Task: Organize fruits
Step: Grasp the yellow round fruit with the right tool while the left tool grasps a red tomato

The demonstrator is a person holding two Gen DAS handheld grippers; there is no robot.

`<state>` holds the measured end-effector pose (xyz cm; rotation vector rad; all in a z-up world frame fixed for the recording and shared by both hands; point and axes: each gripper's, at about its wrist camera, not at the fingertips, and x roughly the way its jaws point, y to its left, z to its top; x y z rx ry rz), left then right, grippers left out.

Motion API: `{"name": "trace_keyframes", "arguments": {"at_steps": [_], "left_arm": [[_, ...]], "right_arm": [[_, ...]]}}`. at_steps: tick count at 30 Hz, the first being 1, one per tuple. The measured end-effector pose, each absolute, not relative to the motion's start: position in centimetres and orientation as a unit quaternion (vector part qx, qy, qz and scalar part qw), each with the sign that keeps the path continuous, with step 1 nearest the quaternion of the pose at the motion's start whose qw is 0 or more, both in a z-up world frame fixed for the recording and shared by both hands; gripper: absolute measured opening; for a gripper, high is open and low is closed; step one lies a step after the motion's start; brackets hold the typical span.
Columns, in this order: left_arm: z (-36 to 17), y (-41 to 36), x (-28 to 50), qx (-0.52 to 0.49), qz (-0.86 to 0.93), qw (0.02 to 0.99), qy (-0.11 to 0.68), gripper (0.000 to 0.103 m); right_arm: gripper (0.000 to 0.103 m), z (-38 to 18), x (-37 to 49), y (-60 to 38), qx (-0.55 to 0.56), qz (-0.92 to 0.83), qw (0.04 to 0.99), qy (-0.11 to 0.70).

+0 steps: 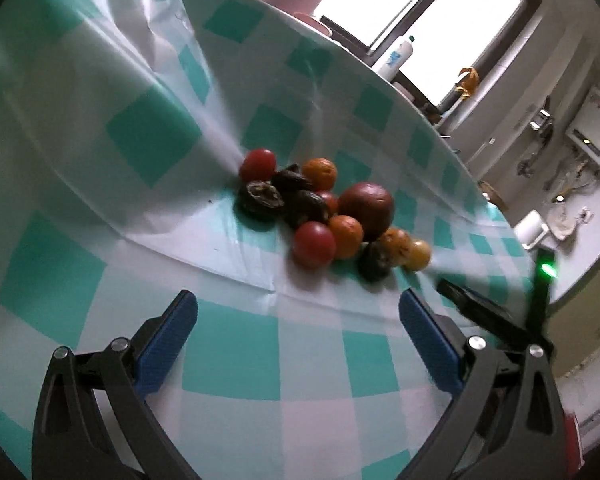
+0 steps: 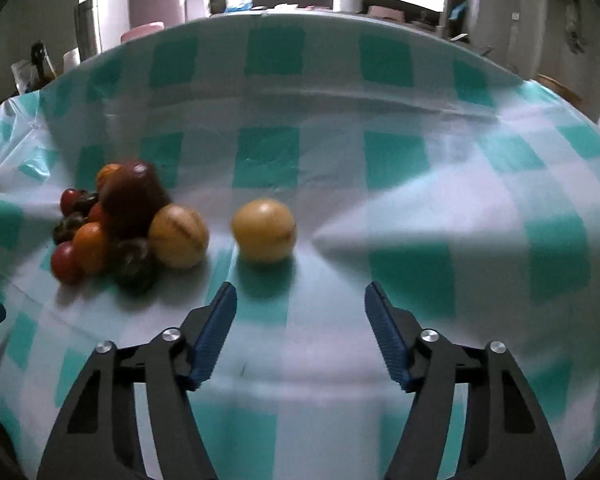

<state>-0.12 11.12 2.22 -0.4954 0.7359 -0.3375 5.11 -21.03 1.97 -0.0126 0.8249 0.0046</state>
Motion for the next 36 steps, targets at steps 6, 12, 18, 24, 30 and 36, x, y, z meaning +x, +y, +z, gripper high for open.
{"name": "trace_keyframes", "arguments": {"at_steps": [6, 12, 18, 24, 30, 36], "left_arm": [[1.9, 10.6, 0.1, -0.244, -0.186, 0.883, 0.356, 0.101], [1.8, 9.6, -0.2, -0.231, -0.197, 0.885, 0.352, 0.101], [1.8, 8.0, -0.1, -0.197, -0.150, 0.891, 0.381, 0.101], [3.4, 5.7, 3.0, -0.101, -0.111, 0.900, 0.409, 0.098], [2.3, 3.8, 5.7, -0.065, -0.132, 0.891, 0.430, 0.088], [1.5, 3.0, 7.7, -0.045, -0.120, 0.891, 0.436, 0.081]], "right_arm": [[0.054, 0.9, 9.0, -20.5, -0.042, 0.083, 0.901, 0.424], [0.043, 0.5, 10.9, -20.5, -0.076, 0.106, 0.889, 0.439], [0.042, 1.4, 8.3, -21.5, -0.044, 0.085, 0.902, 0.420], [0.042, 1.6, -0.1, -23.2, 0.036, 0.015, 0.916, 0.400], [0.043, 0.5, -4.7, -23.9, 0.090, -0.016, 0.907, 0.410], [0.043, 0.8, -5.4, -23.6, 0.103, -0.015, 0.908, 0.405]]}}
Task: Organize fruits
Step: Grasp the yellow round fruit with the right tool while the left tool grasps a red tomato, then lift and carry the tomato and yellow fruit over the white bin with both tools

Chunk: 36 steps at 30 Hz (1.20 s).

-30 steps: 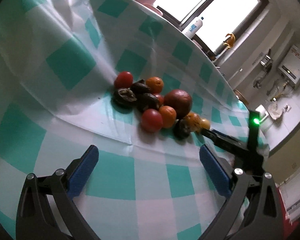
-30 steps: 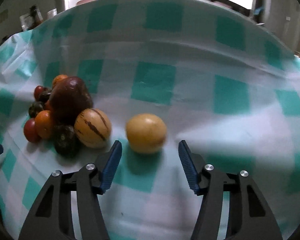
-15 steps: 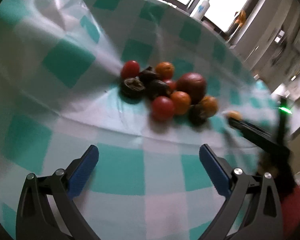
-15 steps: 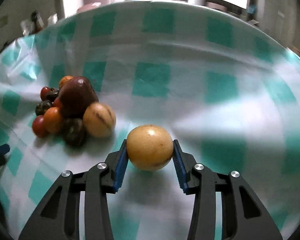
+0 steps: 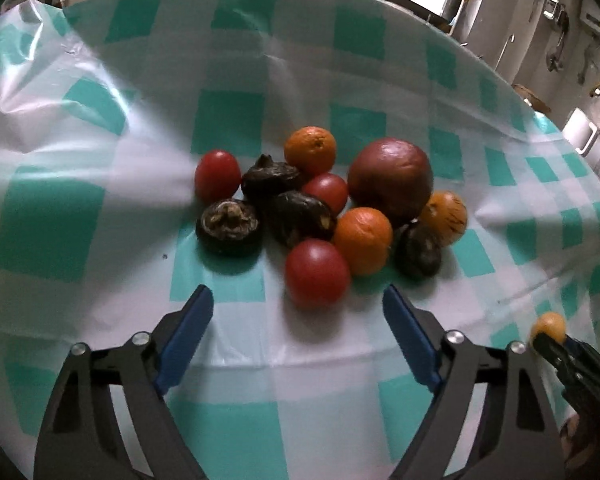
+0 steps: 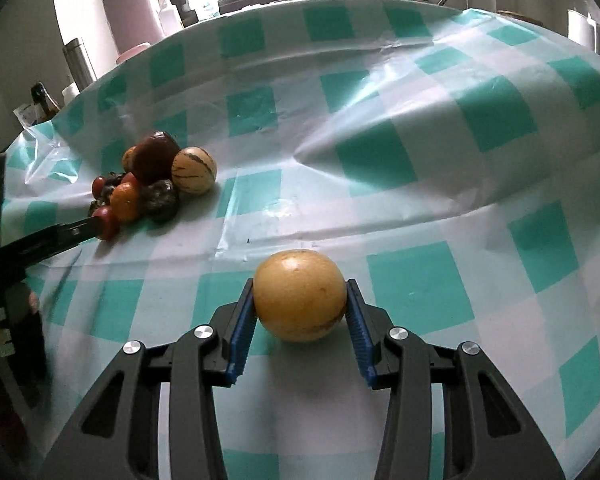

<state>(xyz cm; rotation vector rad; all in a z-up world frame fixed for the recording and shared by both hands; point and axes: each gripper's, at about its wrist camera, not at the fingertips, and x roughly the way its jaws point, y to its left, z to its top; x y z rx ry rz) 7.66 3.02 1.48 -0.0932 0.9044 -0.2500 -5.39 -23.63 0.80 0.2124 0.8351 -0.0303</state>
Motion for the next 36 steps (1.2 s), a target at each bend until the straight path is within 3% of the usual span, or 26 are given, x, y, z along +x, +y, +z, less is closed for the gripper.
{"name": "trace_keyframes", "arguments": {"at_steps": [3, 7, 9, 11, 31, 36], "left_arm": [[0.8, 2.6, 8.6, -0.031, -0.105, 0.893, 0.436, 0.071], [0.8, 2.4, 9.4, -0.029, -0.101, 0.894, 0.436, 0.066], [0.9, 2.1, 9.1, -0.028, -0.119, 0.893, 0.433, 0.046], [1.0, 2.0, 8.7, -0.032, -0.131, 0.891, 0.434, 0.035], [2.4, 2.6, -4.0, -0.072, -0.136, 0.904, 0.398, 0.035], [3.4, 1.3, -7.4, -0.053, -0.155, 0.908, 0.385, 0.035]], "right_arm": [[0.043, 0.6, -5.3, -23.8, 0.111, -0.006, 0.905, 0.410], [0.043, 0.5, -5.3, -24.2, 0.126, 0.009, 0.904, 0.409], [0.043, 0.5, -5.3, -24.3, 0.133, 0.014, 0.903, 0.408], [0.043, 0.5, -5.4, -24.4, 0.139, 0.020, 0.902, 0.408], [0.043, 0.1, -5.9, -26.5, 0.209, 0.024, 0.895, 0.393], [0.043, 1.7, -10.2, -26.3, 0.206, 0.030, 0.904, 0.374]]}}
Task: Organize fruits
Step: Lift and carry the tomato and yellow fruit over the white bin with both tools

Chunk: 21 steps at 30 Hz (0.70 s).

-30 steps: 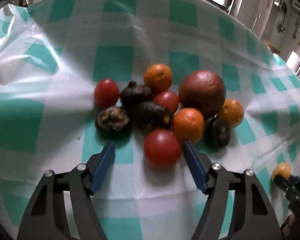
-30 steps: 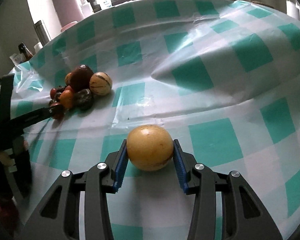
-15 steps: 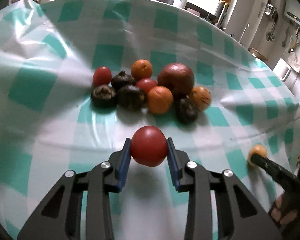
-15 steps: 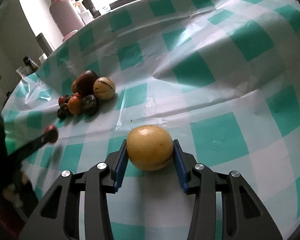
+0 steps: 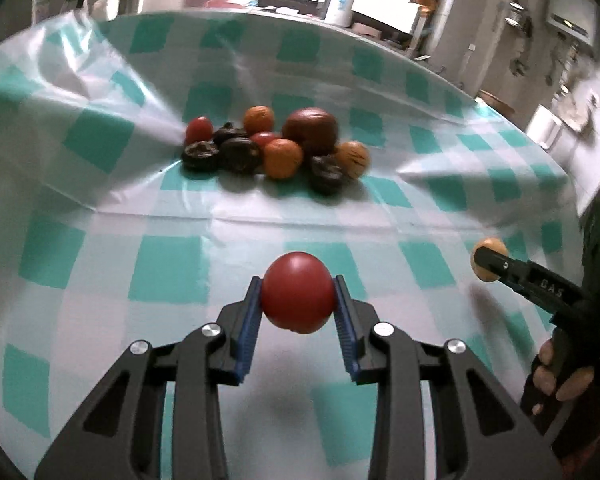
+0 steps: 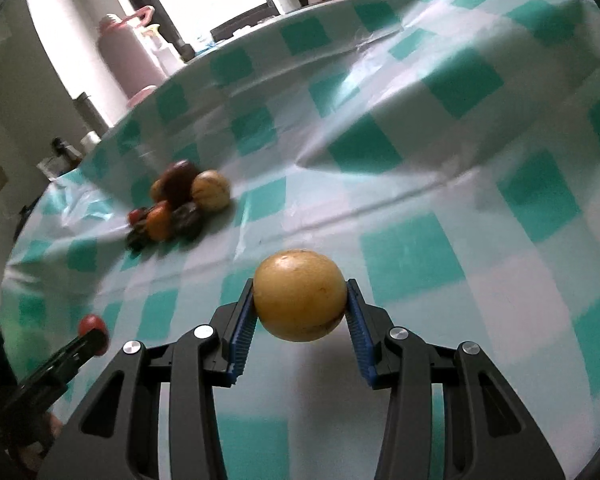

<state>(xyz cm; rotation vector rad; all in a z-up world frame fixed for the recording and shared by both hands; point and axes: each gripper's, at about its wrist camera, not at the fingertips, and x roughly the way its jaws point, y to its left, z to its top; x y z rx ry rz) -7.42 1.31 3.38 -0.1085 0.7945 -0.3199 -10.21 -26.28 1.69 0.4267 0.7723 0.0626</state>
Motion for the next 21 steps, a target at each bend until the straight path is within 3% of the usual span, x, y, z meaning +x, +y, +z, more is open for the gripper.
{"name": "trace_keyframes", "arguments": {"at_steps": [11, 21], "left_arm": [[5.2, -9.0, -19.1, 0.026, -0.297, 0.891, 0.342, 0.035], [3.3, -23.0, -29.6, 0.168, -0.470, 0.798, 0.337, 0.035]], "right_arm": [[0.043, 4.1, -28.2, -31.6, 0.135, -0.002, 0.934, 0.331], [0.043, -0.9, -40.6, -41.5, 0.162, -0.125, 0.908, 0.366]]}}
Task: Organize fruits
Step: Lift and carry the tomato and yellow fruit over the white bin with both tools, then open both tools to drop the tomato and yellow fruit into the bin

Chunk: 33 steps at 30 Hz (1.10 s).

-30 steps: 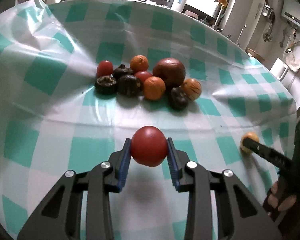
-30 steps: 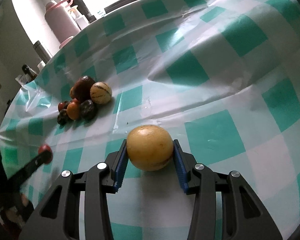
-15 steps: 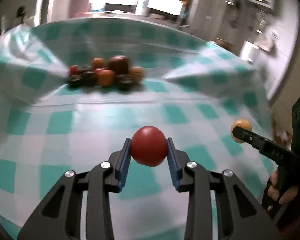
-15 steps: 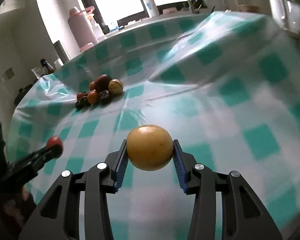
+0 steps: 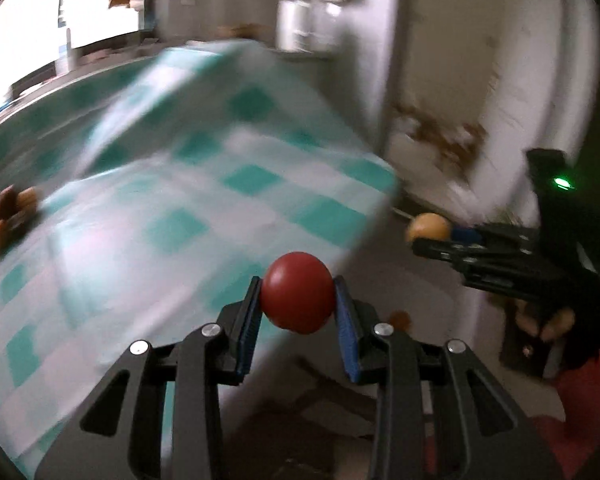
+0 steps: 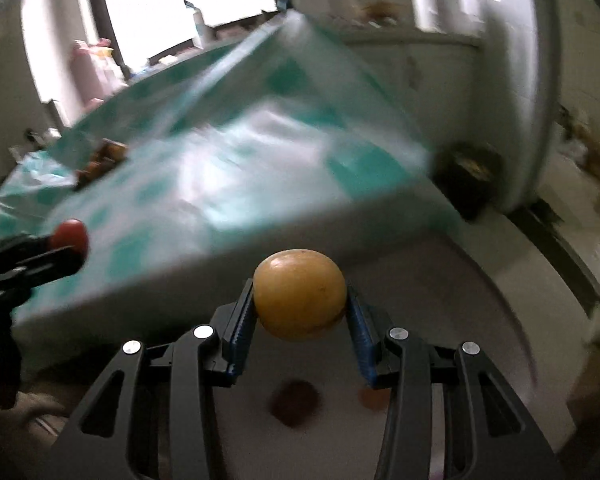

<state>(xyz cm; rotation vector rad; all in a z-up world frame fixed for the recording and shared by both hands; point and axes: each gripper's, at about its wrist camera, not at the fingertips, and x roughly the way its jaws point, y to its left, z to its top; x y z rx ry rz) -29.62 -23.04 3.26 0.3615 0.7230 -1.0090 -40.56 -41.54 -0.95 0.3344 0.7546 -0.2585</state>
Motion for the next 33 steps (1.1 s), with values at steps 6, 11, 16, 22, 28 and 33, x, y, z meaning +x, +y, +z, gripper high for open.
{"name": "trace_keyframes", "arguments": {"at_steps": [6, 11, 16, 22, 28, 33], "left_arm": [[-1.3, -30.0, -33.7, 0.248, -0.518, 0.735, 0.360, 0.035], [-6.4, -33.9, -35.1, 0.312, -0.519, 0.699, 0.381, 0.035], [-9.9, -36.4, -35.5, 0.350, -0.511, 0.679, 0.394, 0.035], [-14.1, -39.6, -34.5, 0.379, -0.483, 0.666, 0.425, 0.035], [-16.9, -41.3, -32.8, 0.388, -0.454, 0.657, 0.460, 0.035], [-18.6, -41.6, -31.6, 0.400, -0.447, 0.646, 0.473, 0.036]], "right_arm": [[0.043, -5.9, -42.0, -44.3, 0.178, -0.170, 0.875, 0.418], [0.043, -9.7, -42.8, -45.1, 0.188, -0.191, 0.852, 0.450], [0.043, -11.6, -43.9, -45.5, 0.200, -0.200, 0.842, 0.459], [0.043, -14.6, -43.7, -45.3, 0.180, -0.227, 0.812, 0.506], [0.043, -16.5, -41.8, -44.3, 0.128, -0.228, 0.786, 0.560], [0.043, -18.4, -40.4, -43.3, 0.082, -0.226, 0.763, 0.600]]}}
